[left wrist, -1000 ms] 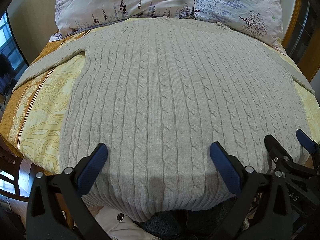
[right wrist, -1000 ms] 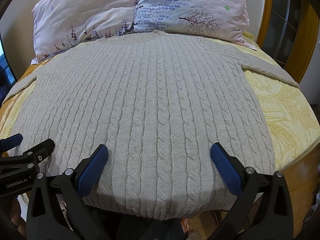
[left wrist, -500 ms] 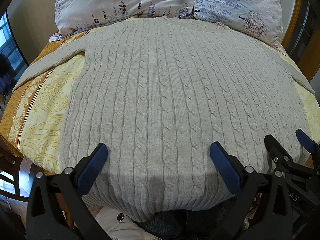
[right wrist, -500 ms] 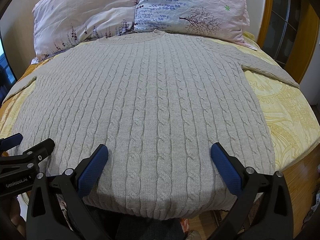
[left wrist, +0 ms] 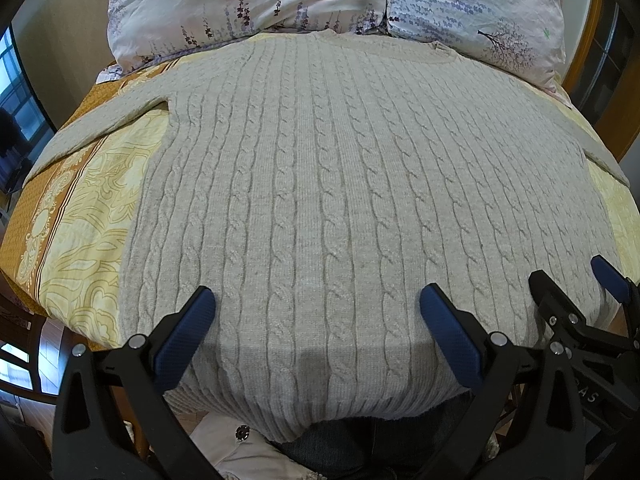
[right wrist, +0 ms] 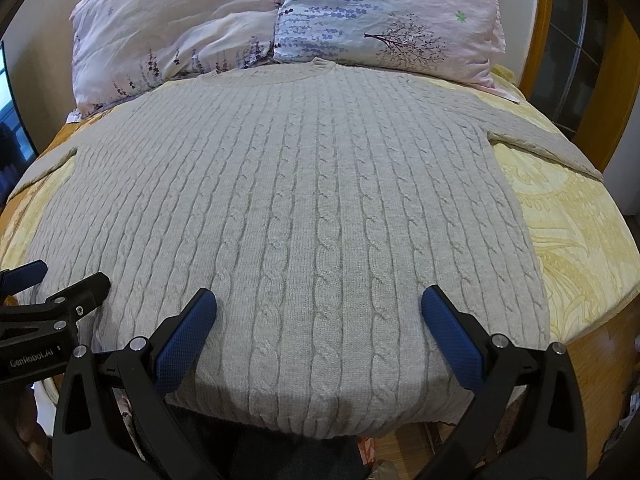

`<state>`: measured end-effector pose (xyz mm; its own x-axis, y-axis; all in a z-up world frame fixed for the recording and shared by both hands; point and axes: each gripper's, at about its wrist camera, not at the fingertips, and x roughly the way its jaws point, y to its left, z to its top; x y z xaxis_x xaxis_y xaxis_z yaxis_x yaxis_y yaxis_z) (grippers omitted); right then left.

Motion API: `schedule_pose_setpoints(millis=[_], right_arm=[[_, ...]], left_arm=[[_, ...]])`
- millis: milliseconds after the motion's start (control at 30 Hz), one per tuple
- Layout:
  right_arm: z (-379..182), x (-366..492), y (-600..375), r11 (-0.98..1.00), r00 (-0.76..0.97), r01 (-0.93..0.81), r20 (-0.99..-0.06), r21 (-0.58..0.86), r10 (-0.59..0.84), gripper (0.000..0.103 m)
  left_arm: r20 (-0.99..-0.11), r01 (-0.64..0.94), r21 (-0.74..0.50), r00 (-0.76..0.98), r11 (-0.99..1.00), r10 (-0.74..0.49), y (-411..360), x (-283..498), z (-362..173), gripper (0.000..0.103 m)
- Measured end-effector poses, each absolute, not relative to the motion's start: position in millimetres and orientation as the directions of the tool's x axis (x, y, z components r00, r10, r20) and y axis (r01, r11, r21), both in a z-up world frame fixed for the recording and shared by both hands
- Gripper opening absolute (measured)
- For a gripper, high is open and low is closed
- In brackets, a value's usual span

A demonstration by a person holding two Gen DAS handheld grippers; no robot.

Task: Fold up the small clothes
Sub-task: 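Move the right tool to the sweater sleeve and grasp its cuff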

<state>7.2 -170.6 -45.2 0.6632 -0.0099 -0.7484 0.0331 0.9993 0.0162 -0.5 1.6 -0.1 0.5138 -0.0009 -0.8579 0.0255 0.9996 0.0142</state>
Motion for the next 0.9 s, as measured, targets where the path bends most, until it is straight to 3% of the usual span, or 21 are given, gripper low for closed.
schedule_pose_setpoints(millis=[500, 700, 867, 900], right_arm=[[-44, 6, -178, 0.998, 0.684, -0.052, -0.727, 0.032, 0.059, 0.102], [-30, 26, -225, 0.98, 0.697, -0.015, -0.701, 0.196, 0.151, 0.102], [-15, 61, -318, 0.916, 0.722, 0.155, -0.675, 0.37, 0.151, 0.101], [-14, 70, -344, 0.881, 0.723, 0.202, -0.672, 0.427, 0.16, 0.096]], left_arm=[[-0.857, 0.04, 0.01, 0.515, 0.999, -0.012, -3, 2, -2, 0.101], [-0.85, 0.066, 0.003, 0.526, 0.998, -0.032, -3, 18, 1, 0.101], [-0.814, 0.108, 0.024, 0.579, 0.994, -0.043, -8, 38, 15, 0.101], [-0.797, 0.124, 0.026, 0.601, 0.992, -0.055, -9, 41, 20, 0.101]])
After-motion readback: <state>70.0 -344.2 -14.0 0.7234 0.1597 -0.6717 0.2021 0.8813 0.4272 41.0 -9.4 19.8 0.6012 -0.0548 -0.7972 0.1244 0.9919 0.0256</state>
